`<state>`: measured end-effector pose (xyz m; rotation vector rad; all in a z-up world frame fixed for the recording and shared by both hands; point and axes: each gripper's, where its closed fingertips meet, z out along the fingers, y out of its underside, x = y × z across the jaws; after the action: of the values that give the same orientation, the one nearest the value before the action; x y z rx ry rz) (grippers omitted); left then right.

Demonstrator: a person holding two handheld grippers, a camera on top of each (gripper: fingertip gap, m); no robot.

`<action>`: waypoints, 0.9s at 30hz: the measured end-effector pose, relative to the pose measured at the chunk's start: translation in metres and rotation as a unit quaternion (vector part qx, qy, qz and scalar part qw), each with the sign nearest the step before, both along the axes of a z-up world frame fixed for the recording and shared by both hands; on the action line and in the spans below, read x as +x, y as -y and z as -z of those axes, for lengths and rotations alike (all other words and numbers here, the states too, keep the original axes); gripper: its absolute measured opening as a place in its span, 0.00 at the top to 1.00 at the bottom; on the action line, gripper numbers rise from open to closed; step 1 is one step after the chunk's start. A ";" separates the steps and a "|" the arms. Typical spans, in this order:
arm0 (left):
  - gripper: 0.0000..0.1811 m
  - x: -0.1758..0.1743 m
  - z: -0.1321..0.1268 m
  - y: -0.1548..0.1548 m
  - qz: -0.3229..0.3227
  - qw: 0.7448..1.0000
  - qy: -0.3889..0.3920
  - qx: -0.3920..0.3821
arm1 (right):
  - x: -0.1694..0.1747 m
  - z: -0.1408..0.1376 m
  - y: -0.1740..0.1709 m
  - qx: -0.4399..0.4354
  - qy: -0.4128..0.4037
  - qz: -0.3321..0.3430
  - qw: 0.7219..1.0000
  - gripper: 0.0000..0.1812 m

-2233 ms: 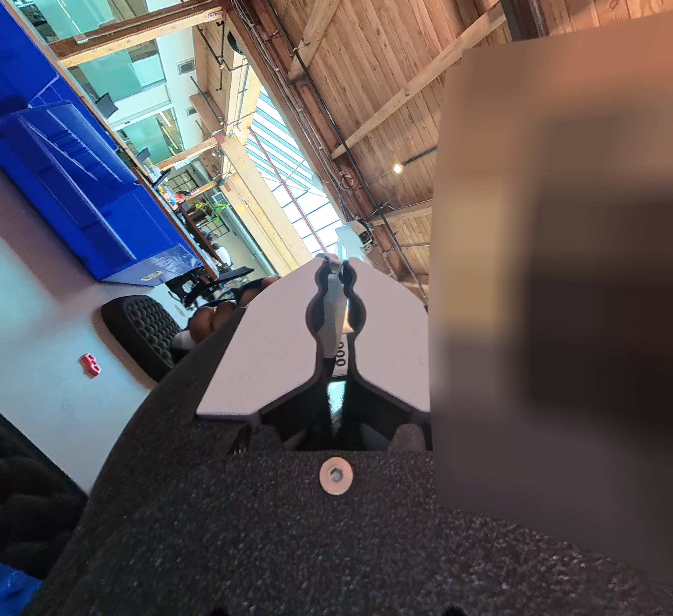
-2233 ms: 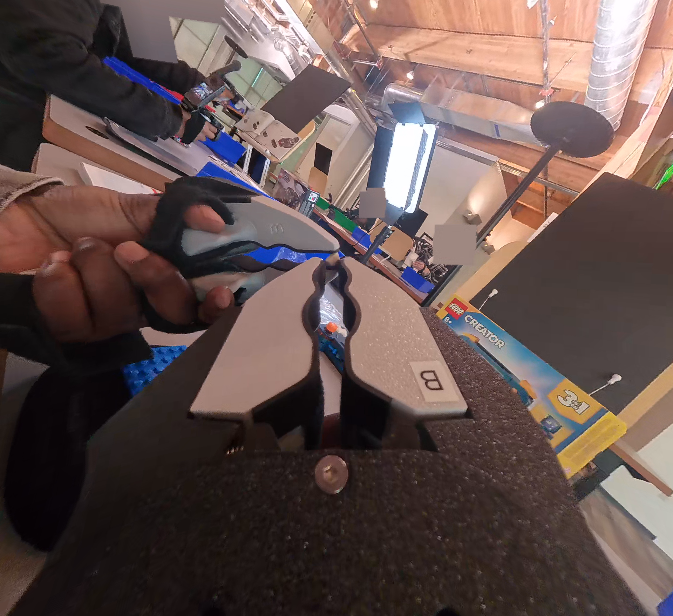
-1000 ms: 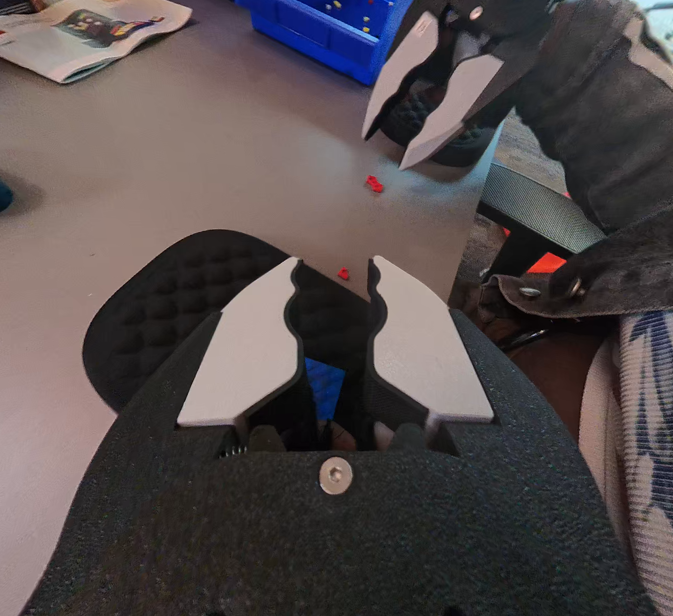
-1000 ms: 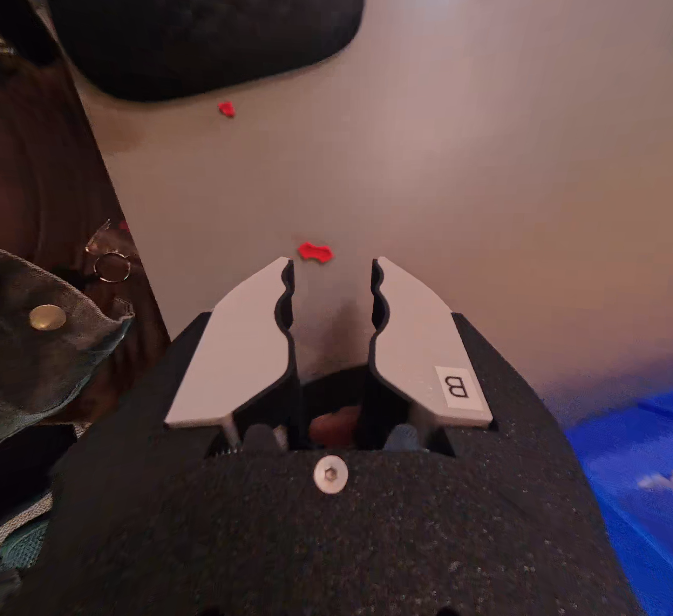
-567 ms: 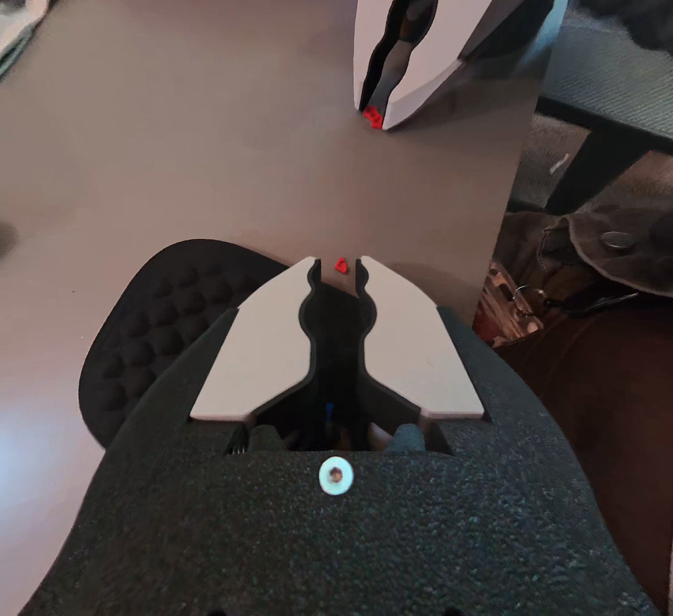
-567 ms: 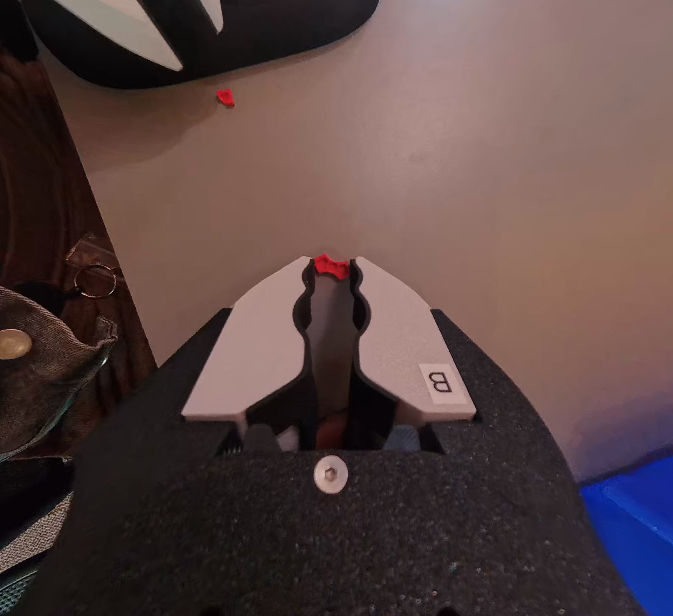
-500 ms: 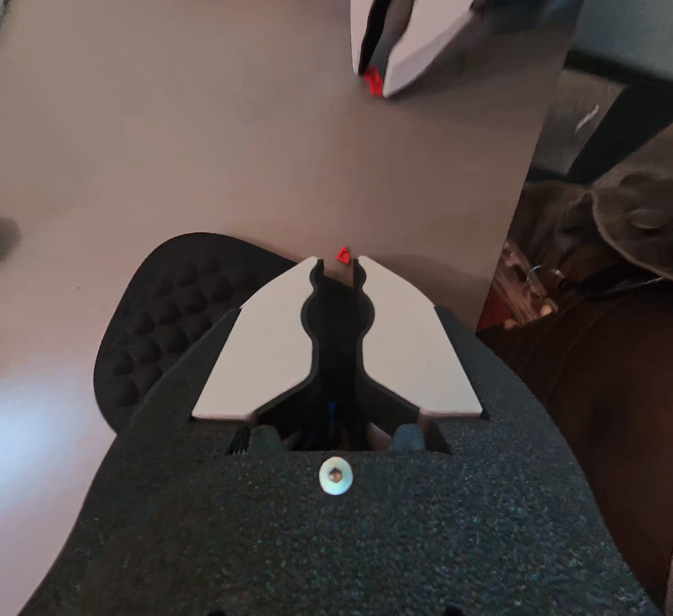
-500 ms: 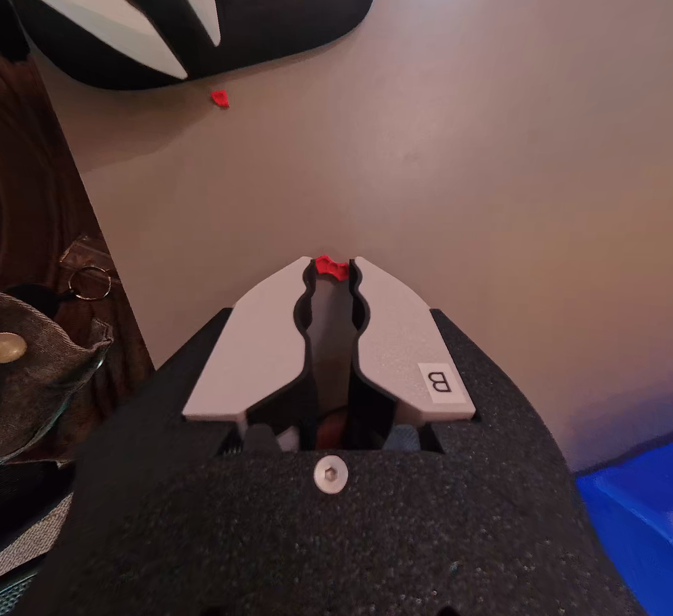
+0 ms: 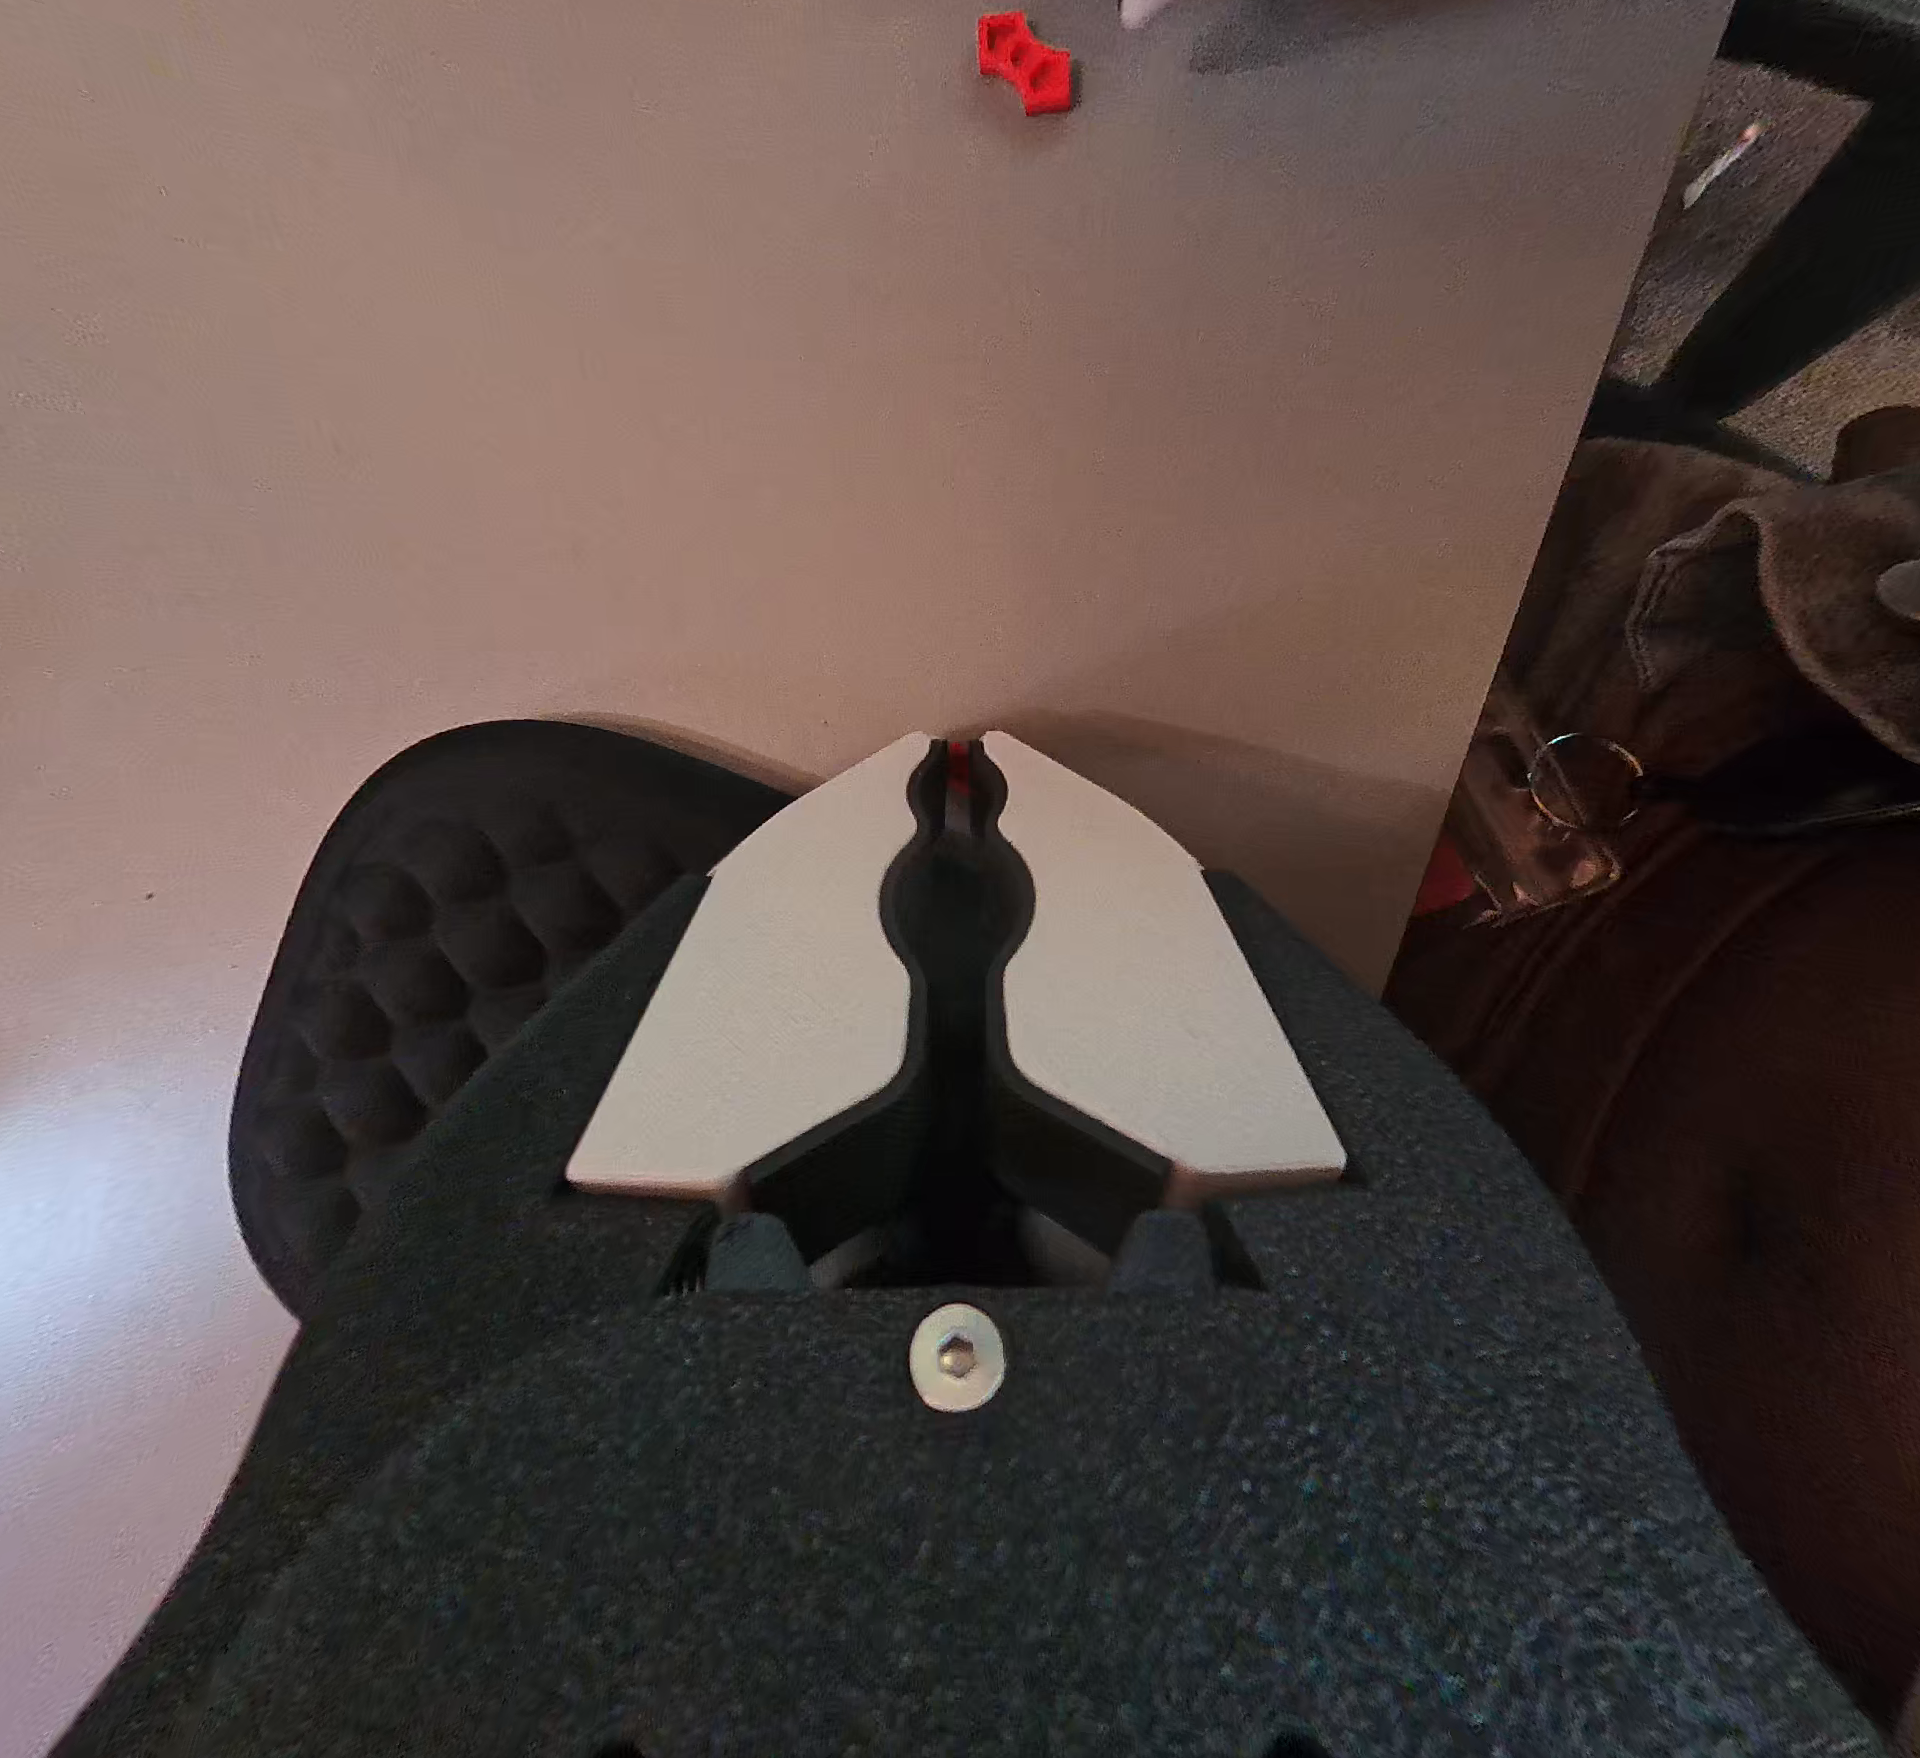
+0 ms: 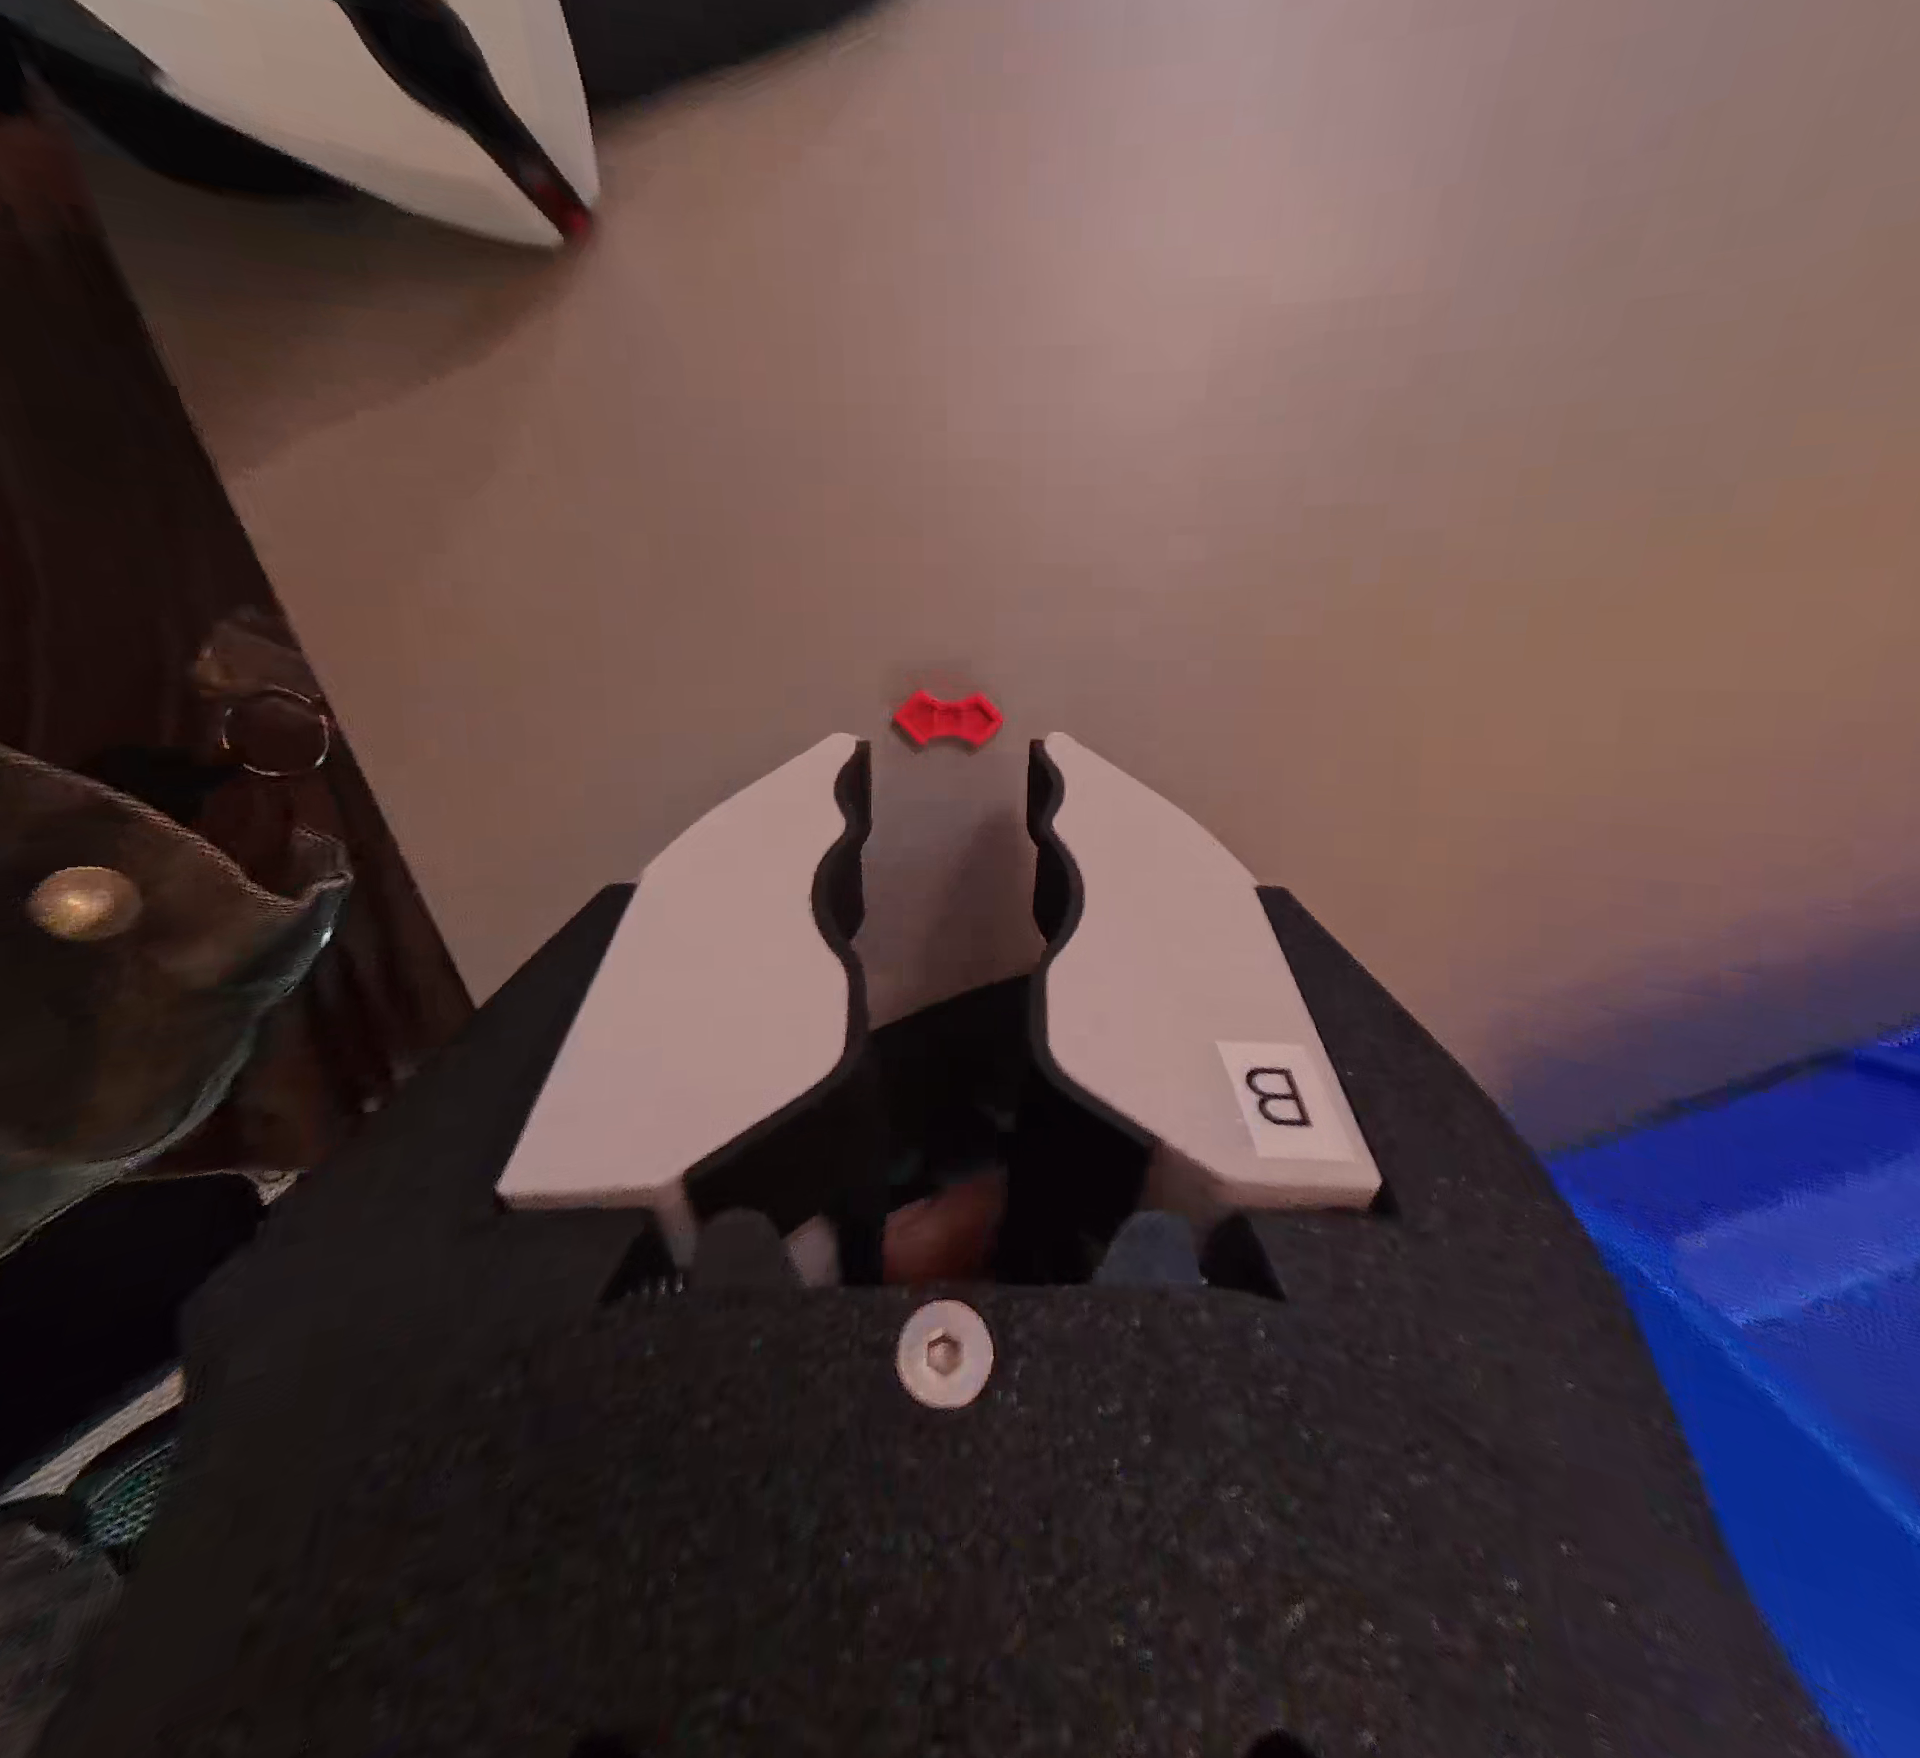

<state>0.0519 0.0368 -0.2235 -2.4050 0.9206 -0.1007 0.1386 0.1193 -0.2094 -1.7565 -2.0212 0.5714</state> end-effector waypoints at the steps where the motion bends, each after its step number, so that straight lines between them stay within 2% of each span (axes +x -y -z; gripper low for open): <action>1: 0.98 -0.001 -0.001 0.000 -0.005 1.000 0.009 0.004 | 0.000 0.005 0.002 -0.006 0.011 0.006 1.000 0.84; 5: 0.99 0.000 -0.030 -0.002 -0.013 0.995 0.071 0.065 | -0.006 0.014 0.000 0.001 0.016 0.029 0.999 0.82; 8: 0.99 -0.007 -0.060 -0.002 -0.026 0.985 0.124 0.121 | -0.009 0.014 0.000 0.009 0.006 0.029 1.000 0.89; 13: 0.99 -0.027 -0.086 0.004 -0.053 0.970 0.171 0.165 | -0.011 0.013 -0.001 0.017 -0.005 0.028 0.999 0.89; 15: 0.99 -0.031 -0.093 0.006 -0.057 0.964 0.190 0.179 | -0.013 0.008 -0.003 0.023 -0.014 0.028 0.999 0.89; 17: 0.99 -0.032 -0.099 0.008 -0.058 0.956 0.216 0.189 | -0.015 -0.015 -0.013 0.049 -0.045 0.037 0.997 0.89; 18: 0.99 -0.031 -0.101 0.009 -0.057 0.953 0.229 0.192 | -0.014 -0.035 -0.026 0.075 -0.071 0.055 0.993 0.89; 20: 0.99 -0.029 -0.105 0.010 -0.051 0.946 0.252 0.198 | 0.000 -0.087 -0.069 0.148 -0.129 0.132 0.972 0.89; 22: 0.99 -0.024 -0.108 0.012 -0.042 0.940 0.272 0.203 | 0.034 -0.132 -0.122 0.216 -0.162 0.240 0.933 0.89; 23: 0.99 -0.022 -0.110 0.012 -0.040 0.936 0.281 0.206 | 0.054 -0.144 -0.147 0.238 -0.160 0.292 0.913 0.89; 24: 0.99 -0.021 -0.111 0.013 -0.036 0.933 0.290 0.209 | 0.071 -0.144 -0.166 0.239 -0.138 0.325 0.905 0.89; 26: 0.99 -0.018 -0.115 0.014 -0.031 0.927 0.306 0.214 | 0.095 -0.122 -0.190 0.199 -0.057 0.368 0.906 0.70; 27: 0.99 -0.018 -0.116 0.014 -0.030 0.925 0.312 0.216 | 0.100 -0.118 -0.196 0.208 -0.038 0.368 0.906 0.70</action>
<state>0.0335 0.0225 -0.1074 -1.8093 0.4988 -0.5464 0.2391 0.3157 -0.0918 -1.9745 -1.1529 -0.0370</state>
